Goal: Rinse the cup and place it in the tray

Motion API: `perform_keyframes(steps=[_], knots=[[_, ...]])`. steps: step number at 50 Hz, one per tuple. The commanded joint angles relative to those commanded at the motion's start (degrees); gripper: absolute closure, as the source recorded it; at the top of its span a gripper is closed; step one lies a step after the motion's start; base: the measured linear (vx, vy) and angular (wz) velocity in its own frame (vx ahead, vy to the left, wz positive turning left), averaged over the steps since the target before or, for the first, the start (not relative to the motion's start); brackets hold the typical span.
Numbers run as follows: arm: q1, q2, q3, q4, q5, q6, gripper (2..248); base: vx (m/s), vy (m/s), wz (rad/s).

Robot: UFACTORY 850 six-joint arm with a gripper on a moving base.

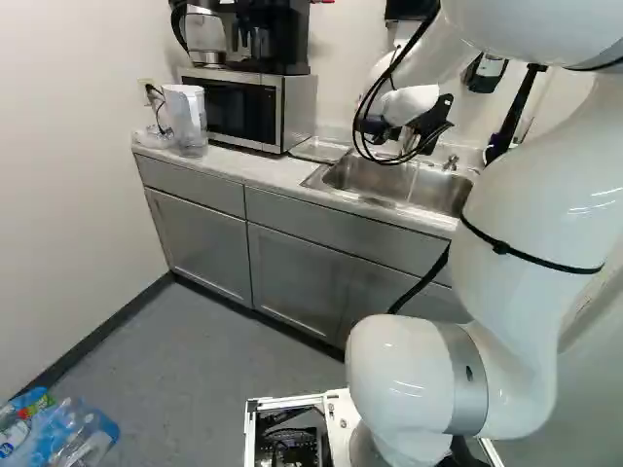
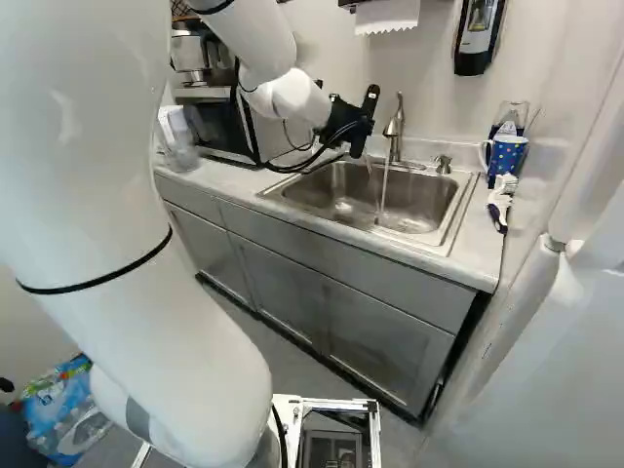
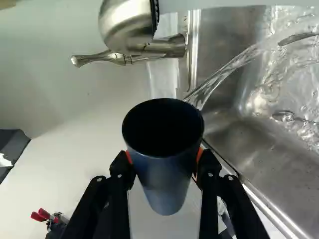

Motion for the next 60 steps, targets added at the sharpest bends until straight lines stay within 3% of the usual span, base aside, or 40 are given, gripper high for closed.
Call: perform_keyframes(steps=[60], knots=[[0.00,0.00,0.00,0.00,0.00,0.00,124,0.000,0.000,0.000]])
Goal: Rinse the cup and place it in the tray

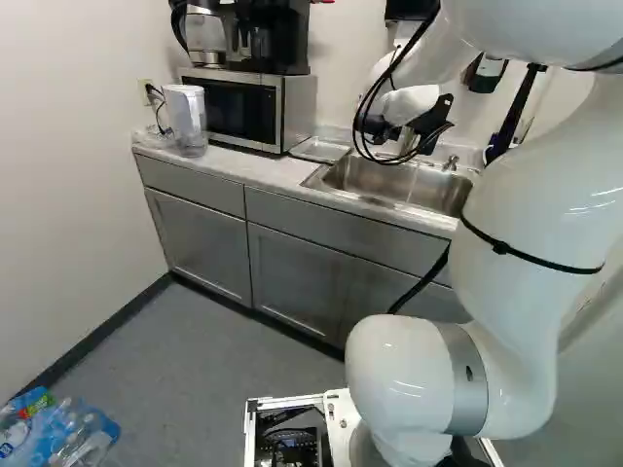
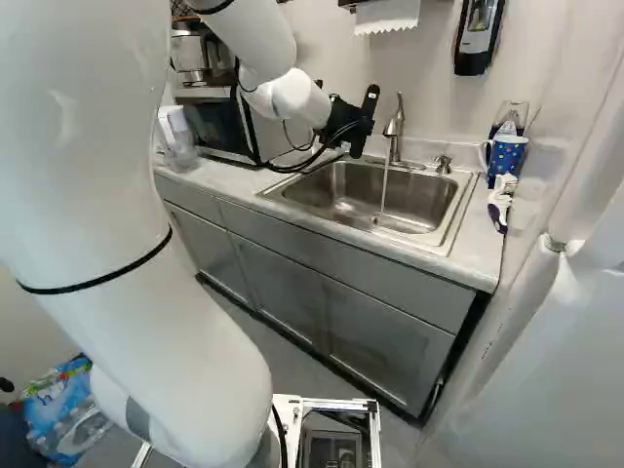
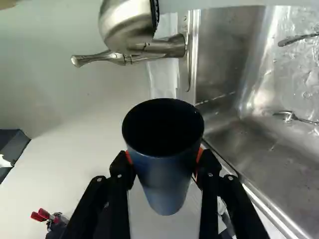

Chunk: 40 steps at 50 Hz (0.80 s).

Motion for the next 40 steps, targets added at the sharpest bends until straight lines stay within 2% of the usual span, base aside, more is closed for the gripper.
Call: perform_keyframes(steps=[32,40], knots=[[0.00,0.00,0.00,0.00,0.00,0.00,124,0.000,0.000,0.000],[0.00,0.00,0.00,0.00,0.00,-2.82,124,0.000,0.000,0.000]])
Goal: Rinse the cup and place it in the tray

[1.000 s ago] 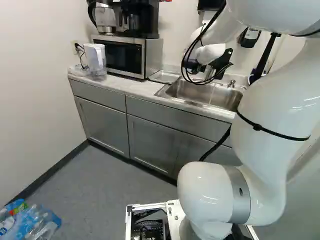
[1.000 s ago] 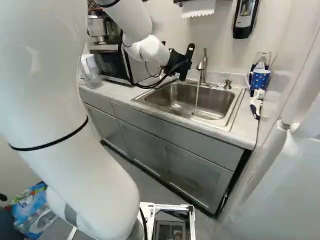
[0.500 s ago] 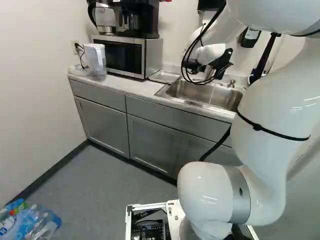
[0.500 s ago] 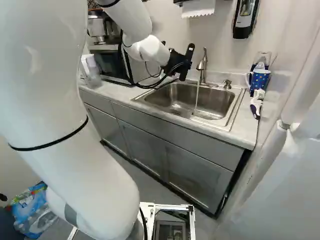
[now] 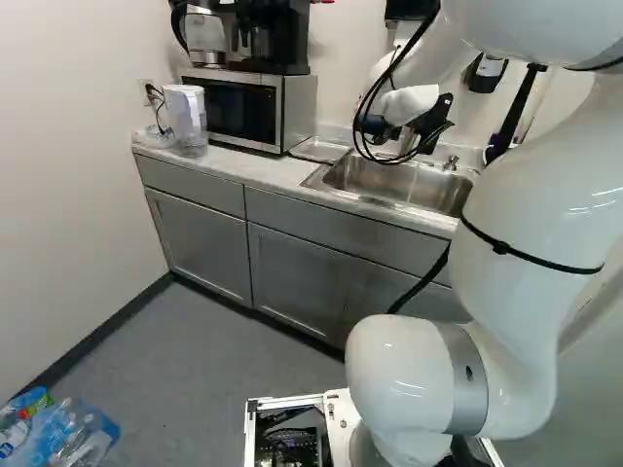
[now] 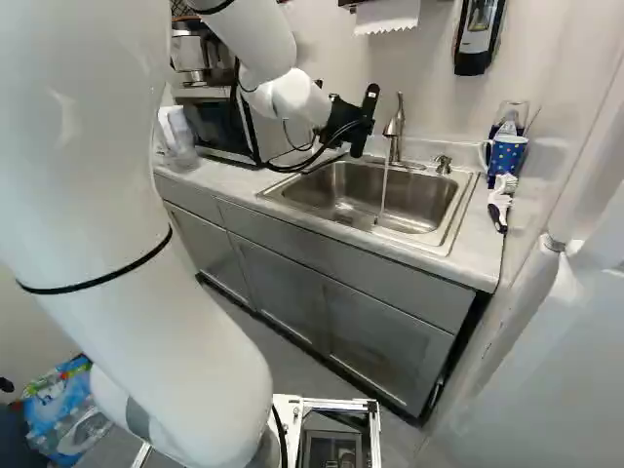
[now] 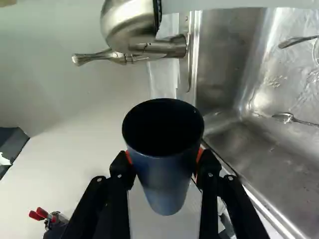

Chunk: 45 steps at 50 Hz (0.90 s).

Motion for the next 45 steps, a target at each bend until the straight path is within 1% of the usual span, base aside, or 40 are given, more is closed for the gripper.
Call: perform_keyframes(steps=[45], knots=[[0.00,0.00,0.00,0.00,0.00,-26.72,124,0.000,0.000,0.000]])
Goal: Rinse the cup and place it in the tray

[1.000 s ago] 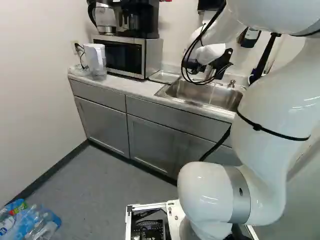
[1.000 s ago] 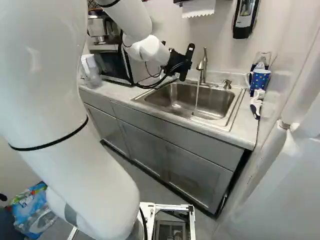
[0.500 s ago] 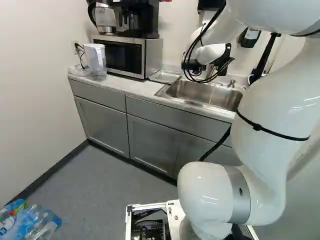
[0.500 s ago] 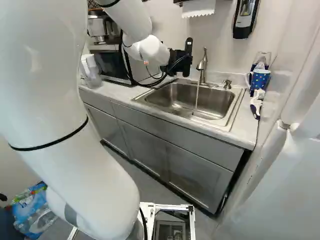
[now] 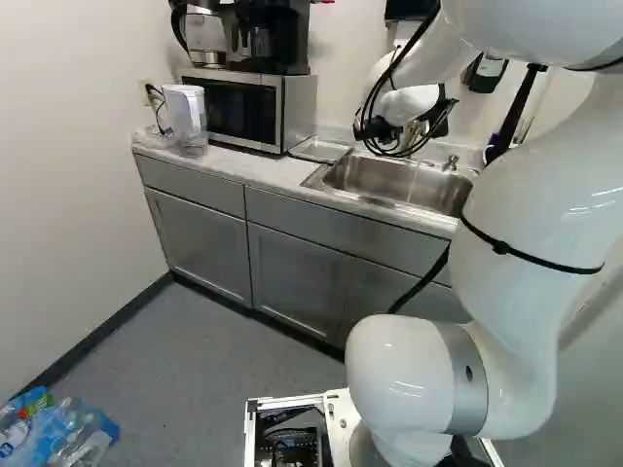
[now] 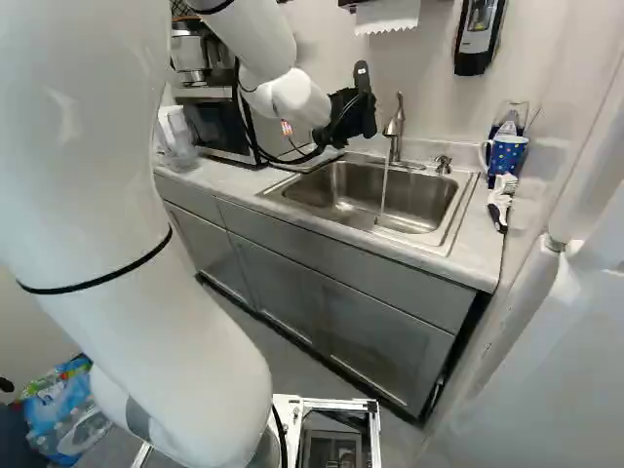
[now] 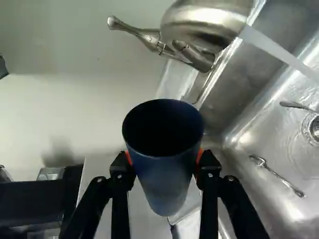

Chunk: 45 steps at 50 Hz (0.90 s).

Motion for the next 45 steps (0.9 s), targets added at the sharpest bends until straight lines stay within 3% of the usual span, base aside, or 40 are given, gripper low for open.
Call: perform_keyframes(steps=[45], knots=[[0.00,0.00,0.00,0.00,0.00,-27.09,124,0.000,0.000,0.000]])
